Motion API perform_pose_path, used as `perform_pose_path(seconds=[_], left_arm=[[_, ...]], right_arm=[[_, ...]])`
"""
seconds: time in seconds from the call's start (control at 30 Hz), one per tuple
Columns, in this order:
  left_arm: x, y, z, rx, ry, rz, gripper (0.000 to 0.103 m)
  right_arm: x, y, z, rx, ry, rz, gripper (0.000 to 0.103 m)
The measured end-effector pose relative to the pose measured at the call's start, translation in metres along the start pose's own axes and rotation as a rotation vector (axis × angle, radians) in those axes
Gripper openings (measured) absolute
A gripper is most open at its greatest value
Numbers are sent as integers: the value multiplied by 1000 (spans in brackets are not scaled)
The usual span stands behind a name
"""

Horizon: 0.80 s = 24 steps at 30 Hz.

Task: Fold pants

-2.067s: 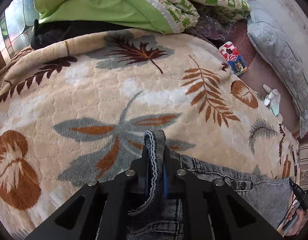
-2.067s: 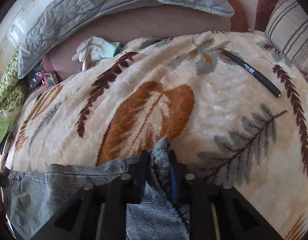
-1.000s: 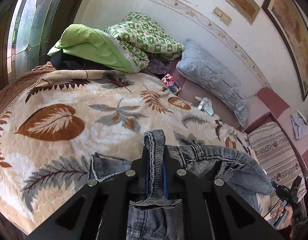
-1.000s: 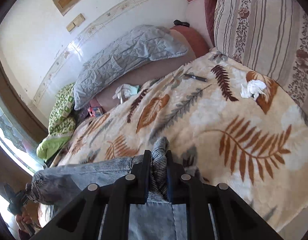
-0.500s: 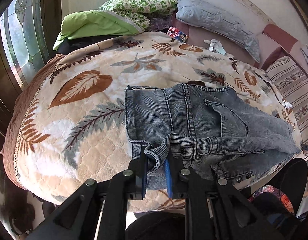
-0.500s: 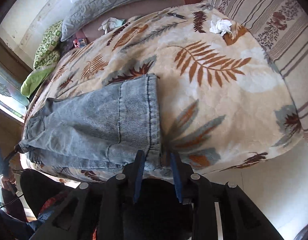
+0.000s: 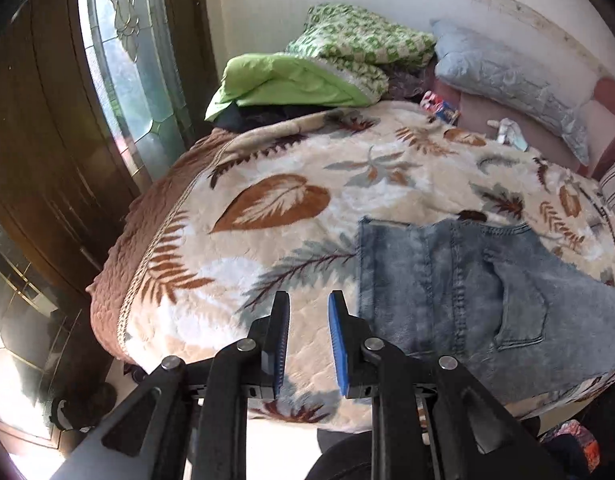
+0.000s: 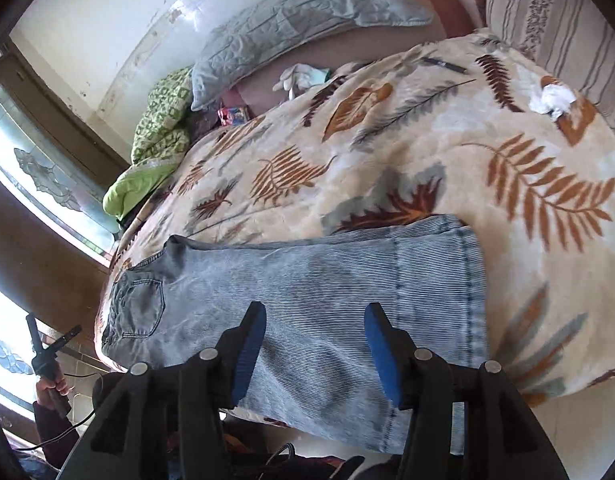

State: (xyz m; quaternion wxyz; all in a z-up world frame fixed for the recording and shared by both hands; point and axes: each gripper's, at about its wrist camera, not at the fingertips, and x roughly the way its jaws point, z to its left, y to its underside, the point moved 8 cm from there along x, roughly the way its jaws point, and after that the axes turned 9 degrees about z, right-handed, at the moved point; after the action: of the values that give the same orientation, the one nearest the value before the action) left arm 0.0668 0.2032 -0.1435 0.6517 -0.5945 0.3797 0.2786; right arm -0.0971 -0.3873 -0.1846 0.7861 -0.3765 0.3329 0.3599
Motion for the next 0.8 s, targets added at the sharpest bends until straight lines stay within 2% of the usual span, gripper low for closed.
perform_pose_path(seconds=[0.03, 0.1, 0.17, 0.27, 0.33, 0.47, 0.57, 0.67, 0.73, 0.8], left_arm=[[-7, -7, -16, 22, 39, -36, 26], [-17, -18, -56, 76, 121, -100, 61], [-19, -25, -107, 149, 217, -137, 70], [-2, -19, -186, 286, 329, -94, 70], [18, -7, -232, 346, 362, -34, 70], [66, 30, -293, 422, 405, 126, 70], [89, 52, -304, 442, 376, 187, 70], [91, 56, -302, 460, 367, 179, 70], [89, 54, -300, 460, 364, 166, 70], [92, 53, -293, 444, 364, 162, 70]], right_arm=[[13, -2, 4, 5, 3, 17, 55], [37, -8, 12, 21, -20, 41, 55], [59, -14, 16, 32, -12, 68, 55], [88, -20, 15, 23, 44, 121, 55], [99, -27, 12, -30, 112, 105, 55], [110, -43, 10, -41, 145, 99, 56], [113, -50, 12, -86, 192, 77, 56], [117, -56, 13, -113, 248, 58, 56], [113, -60, 14, -94, 247, 42, 55], [103, -63, 19, -78, 207, -3, 55]])
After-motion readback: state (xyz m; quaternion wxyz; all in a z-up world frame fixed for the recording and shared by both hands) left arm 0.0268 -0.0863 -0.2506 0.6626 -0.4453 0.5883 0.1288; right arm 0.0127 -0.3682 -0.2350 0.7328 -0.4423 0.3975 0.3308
